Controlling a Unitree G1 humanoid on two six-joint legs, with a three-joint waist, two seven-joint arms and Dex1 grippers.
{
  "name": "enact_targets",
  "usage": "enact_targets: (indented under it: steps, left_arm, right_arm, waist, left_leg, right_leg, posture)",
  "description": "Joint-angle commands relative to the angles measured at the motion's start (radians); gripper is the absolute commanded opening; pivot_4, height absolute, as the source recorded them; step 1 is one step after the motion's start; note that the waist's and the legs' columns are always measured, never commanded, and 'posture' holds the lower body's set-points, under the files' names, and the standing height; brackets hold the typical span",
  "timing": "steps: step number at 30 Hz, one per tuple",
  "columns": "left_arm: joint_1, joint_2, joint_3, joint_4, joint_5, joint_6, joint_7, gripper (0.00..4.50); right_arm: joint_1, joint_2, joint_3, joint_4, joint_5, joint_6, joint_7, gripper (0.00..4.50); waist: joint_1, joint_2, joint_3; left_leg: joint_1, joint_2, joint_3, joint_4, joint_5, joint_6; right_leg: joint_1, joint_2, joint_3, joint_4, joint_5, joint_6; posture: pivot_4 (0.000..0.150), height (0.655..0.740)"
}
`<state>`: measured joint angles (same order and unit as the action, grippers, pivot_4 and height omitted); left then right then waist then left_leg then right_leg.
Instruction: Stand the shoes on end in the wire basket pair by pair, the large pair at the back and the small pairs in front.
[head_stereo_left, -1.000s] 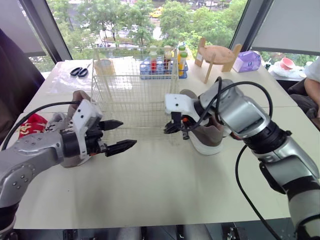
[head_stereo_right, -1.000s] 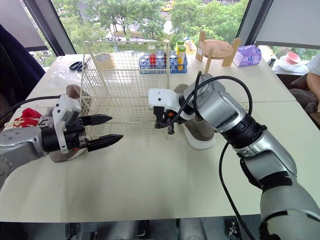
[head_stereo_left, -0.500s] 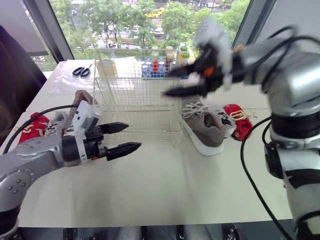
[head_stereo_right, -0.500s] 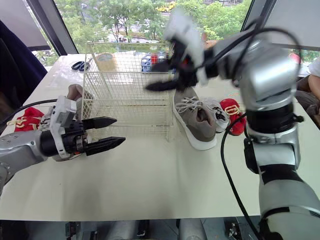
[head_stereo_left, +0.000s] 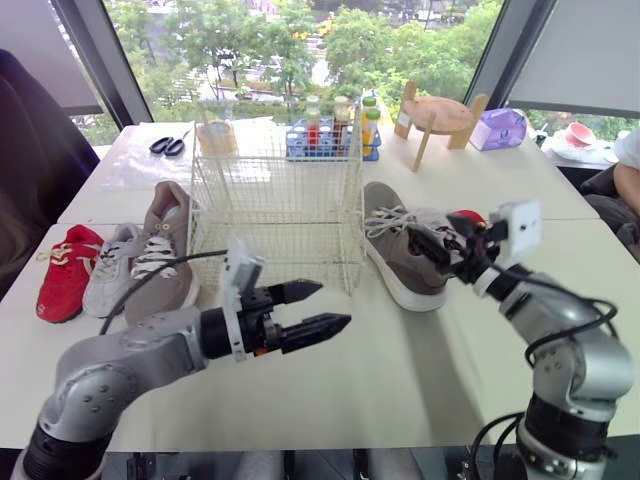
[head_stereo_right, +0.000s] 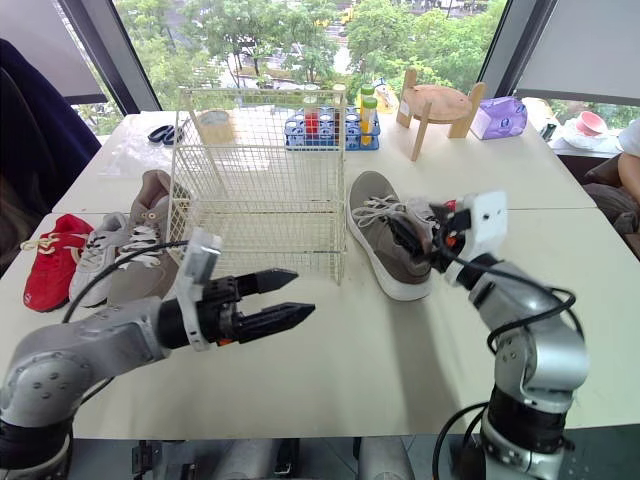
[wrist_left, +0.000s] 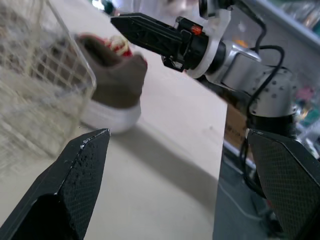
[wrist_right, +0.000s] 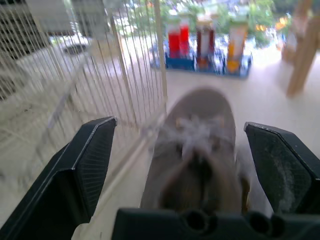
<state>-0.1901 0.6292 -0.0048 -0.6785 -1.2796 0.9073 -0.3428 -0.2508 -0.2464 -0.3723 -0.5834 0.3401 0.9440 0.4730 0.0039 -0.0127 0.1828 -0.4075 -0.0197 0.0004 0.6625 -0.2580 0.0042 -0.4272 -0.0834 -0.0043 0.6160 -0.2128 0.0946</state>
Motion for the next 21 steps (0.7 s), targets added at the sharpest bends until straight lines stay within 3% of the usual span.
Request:
enact_targets:
  steps: [1, 8, 11, 14, 18, 20, 21]
  left_arm:
    - [0.011, -0.003, -0.028, -0.018, 0.053, -0.026, -0.047, 4.5]
    - [0.022, -0.001, -0.071, 0.005, 0.163, -0.029, -0.11, 4.5]
    - [0.044, 0.042, -0.114, 0.0, 0.271, -0.035, -0.143, 4.5]
    - [0.062, 0.042, -0.096, -0.007, 0.274, -0.04, -0.159, 4.5]
    - [0.065, 0.042, -0.058, -0.014, 0.255, -0.033, -0.164, 4.5]
    - [0.055, 0.038, -0.043, -0.011, 0.241, -0.028, -0.161, 4.5]
    - [0.048, 0.036, -0.034, -0.008, 0.23, -0.026, -0.161, 4.5]
  right_arm:
    - [0.029, 0.008, 0.015, -0.058, 0.027, -0.051, -0.039, 4.41]
    - [0.149, -0.006, 0.106, 0.03, 0.019, -0.164, -0.038, 4.41]
    - [0.201, -0.019, 0.156, 0.076, -0.009, -0.233, -0.037, 4.41]
    - [0.224, -0.026, 0.184, 0.126, -0.039, -0.306, -0.048, 3.61]
    - [0.243, -0.044, 0.254, 0.217, -0.142, -0.414, -0.087, 1.66]
    - [0.254, -0.046, 0.272, 0.242, -0.168, -0.454, -0.097, 1.43]
    - [0.254, -0.046, 0.275, 0.244, -0.173, -0.468, -0.103, 0.86]
  waist:
    - [0.0, 0.0, 0.0]
    - [0.003, 0.0, 0.0]
    - [0.0, 0.0, -0.002]
    - [-0.003, -0.002, -0.004]
    - [-0.004, -0.004, -0.009]
    - [-0.013, -0.007, -0.015]
    - [-0.014, -0.008, -0.016]
  left_leg:
    - [0.0, 0.0, 0.0, 0.0, 0.0, 0.0]
    - [0.0, 0.001, 0.0, 0.0, 0.0, 0.0]
    - [0.001, 0.001, 0.0, 0.0, 0.0, 0.0]
    - [0.001, 0.003, 0.0, 0.0, 0.0, 0.0]
    - [0.001, 0.005, 0.0, 0.0, 0.0, 0.0]
    - [0.001, 0.005, 0.0, 0.0, 0.0, 0.0]
    - [0.001, 0.006, 0.0, 0.0, 0.0, 0.0]
  right_leg:
    - [0.0, 0.0, 0.0, 0.0, 0.0, 0.0]
    - [0.001, 0.001, 0.0, -0.001, 0.0, 0.0]
    - [0.001, 0.002, 0.0, -0.002, -0.001, 0.0]
    - [0.001, 0.002, 0.0, -0.002, -0.001, 0.001]
    - [0.001, 0.002, 0.0, -0.002, -0.001, 0.0]
    - [0.001, 0.003, 0.0, -0.002, -0.002, 0.0]
    - [0.002, 0.003, -0.001, -0.002, -0.002, -0.001]
  posture:
    - [0.15, 0.74]
    - [0.15, 0.74]
    - [0.15, 0.74]
    - [0.15, 0.74]
    - [0.15, 0.74]
    - [0.15, 0.74]
    - [0.15, 0.74]
